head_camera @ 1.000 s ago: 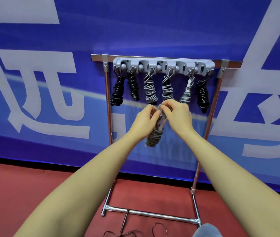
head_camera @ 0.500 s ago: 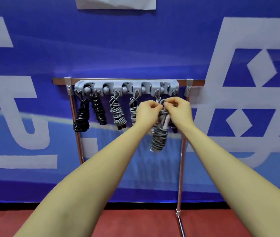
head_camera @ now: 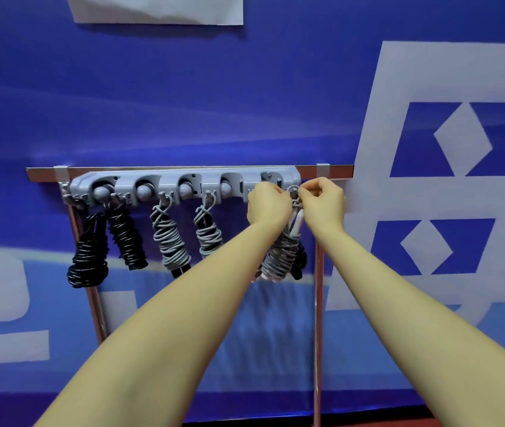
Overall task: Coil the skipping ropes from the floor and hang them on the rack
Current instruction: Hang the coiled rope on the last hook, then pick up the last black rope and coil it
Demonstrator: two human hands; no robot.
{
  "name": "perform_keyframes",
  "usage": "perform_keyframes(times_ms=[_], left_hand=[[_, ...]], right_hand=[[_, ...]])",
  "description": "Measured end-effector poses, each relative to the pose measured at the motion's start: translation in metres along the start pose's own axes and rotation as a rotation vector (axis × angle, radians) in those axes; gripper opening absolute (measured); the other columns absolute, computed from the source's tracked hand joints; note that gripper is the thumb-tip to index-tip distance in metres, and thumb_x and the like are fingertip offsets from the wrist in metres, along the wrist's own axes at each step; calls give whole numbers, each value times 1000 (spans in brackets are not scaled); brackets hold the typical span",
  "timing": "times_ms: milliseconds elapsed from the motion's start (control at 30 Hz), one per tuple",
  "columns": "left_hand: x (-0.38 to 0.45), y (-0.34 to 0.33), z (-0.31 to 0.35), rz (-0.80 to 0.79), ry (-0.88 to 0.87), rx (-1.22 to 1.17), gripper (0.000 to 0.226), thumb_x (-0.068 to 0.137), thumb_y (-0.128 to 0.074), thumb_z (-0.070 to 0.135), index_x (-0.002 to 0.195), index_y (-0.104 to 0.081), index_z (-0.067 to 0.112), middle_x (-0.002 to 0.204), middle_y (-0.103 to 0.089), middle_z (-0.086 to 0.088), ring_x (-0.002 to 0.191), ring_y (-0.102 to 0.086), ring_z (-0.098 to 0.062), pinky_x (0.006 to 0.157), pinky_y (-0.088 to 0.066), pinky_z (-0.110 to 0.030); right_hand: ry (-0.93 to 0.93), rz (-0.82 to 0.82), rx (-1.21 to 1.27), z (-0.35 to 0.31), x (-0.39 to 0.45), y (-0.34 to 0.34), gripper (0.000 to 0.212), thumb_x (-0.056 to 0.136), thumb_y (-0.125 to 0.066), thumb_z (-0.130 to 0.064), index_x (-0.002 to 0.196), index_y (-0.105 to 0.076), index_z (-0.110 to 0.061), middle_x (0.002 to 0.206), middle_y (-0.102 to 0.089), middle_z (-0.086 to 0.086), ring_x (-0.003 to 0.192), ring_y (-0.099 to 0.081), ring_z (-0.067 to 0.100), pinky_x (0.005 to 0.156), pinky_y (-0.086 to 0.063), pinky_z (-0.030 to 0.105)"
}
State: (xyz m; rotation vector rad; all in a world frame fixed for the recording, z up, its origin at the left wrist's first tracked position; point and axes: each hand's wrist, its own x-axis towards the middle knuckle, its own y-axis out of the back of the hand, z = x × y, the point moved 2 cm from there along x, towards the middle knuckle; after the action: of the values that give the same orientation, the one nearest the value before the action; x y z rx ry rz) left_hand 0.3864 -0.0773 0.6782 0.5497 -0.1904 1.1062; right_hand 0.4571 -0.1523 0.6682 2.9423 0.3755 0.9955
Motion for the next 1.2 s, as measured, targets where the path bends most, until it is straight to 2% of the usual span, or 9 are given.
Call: perform_keyframes(times_ms=[167,300,433,533,700,800,1000,1100,1200], left_hand=[[1,-5,-14,-71,-2,-1,17,86,-60,15,71,-68,11,73,-68,-9,78,-67,-30,69,-59,-41],[-16,6,-17,-68,-98,87,22,90,-48,15,88,-70,14,89,-70,-7,85,-64,-26,74,-52,-32],[-42,21,-34,-92,-119,125,29,88,-46,14,107,-67,15,103,-69,-8,95,-62,-28,81,-50,-35],[-65,37,-53,-102,-78,145,29,86,-46,14,108,-65,13,105,-68,-11,99,-61,-29,87,-49,-36],[-114,72,-102,-171,20,166,22,87,-47,14,102,-62,12,101,-67,-7,94,-60,-26,83,-50,-36],[-140,93,-144,-218,78,183,18,88,-45,13,96,-61,13,97,-66,-5,90,-62,-25,78,-53,-36],[-187,123,-266,-285,316,222,13,88,-44,13,84,-57,15,86,-64,-4,82,-66,-27,75,-54,-38],[-205,130,-333,-310,442,259,16,88,-44,12,86,-60,13,84,-66,-7,79,-65,-28,70,-52,-33],[-225,130,-406,-338,546,262,15,88,-47,12,80,-59,14,82,-68,-10,81,-66,-28,76,-53,-34]], right_hand=[[-24,-19,5,15,-10,-5,8,89,-56,-7,89,-63,-11,77,-61,-3,76,-56,13,62,-43,14],[-15,-35,-52,14,-21,-5,16,90,-53,-5,101,-62,-12,104,-60,4,95,-57,18,80,-47,28],[-83,22,-107,14,-49,1,17,89,-52,-4,104,-54,-11,118,-47,9,112,-45,23,85,-36,25],[-109,-18,-104,13,-80,2,14,87,-50,-1,96,-54,-12,115,-52,13,106,-50,26,85,-36,24],[-172,-199,-75,23,-146,-8,20,84,-47,4,94,-59,-9,91,-60,4,84,-52,15,62,-38,13],[-237,-318,-89,41,-190,-27,26,83,-45,4,78,-53,-20,75,-57,0,76,-55,21,57,-40,20],[-387,-532,-150,97,-280,-88,31,83,-41,1,72,-51,-27,77,-60,1,77,-59,25,72,-50,37],[-445,-639,-189,135,-325,-124,31,82,-40,0,72,-51,-27,72,-59,1,76,-60,26,72,-49,34],[-489,-731,-243,184,-371,-157,25,83,-43,1,75,-53,-21,69,-60,1,75,-60,25,73,-49,33]])
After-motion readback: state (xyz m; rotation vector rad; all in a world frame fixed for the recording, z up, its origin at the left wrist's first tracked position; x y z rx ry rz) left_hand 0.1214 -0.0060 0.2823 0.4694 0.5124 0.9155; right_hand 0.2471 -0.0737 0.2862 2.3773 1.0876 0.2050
